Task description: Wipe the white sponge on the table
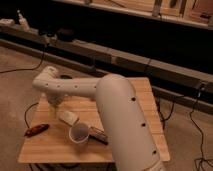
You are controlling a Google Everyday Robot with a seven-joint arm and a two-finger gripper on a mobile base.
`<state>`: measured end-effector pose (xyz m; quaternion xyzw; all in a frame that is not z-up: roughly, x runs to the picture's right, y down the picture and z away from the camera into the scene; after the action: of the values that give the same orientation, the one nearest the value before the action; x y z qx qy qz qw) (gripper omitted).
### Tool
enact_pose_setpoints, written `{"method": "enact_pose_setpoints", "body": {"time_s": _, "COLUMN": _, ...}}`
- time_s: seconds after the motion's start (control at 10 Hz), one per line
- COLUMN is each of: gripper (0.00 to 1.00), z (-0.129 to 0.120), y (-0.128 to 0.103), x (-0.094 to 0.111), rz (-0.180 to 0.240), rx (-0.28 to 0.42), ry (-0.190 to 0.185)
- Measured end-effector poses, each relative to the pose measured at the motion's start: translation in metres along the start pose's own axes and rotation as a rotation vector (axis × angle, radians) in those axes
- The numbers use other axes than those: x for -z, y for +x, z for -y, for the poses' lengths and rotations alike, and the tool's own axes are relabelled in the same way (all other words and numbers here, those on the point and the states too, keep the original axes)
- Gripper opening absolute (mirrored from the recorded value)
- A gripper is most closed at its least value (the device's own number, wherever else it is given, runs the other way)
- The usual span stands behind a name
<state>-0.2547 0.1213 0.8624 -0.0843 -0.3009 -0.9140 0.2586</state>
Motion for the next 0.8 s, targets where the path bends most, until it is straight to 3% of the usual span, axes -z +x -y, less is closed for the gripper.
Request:
{"method": "enact_pose_setpoints", "body": {"time_s": 0.4, "gripper": 0.80, "z": 0.020, "y": -0.028, "x": -0.018, "rz": 0.027, "rx": -0.072, "ry": 0.008}}
{"method": "enact_pose_setpoints", "body": {"time_s": 0.8, "gripper": 0.80, "z": 0.015, "y": -0.035, "x": -0.040, "rz": 0.018, "rx": -0.100, "ry": 0.025}}
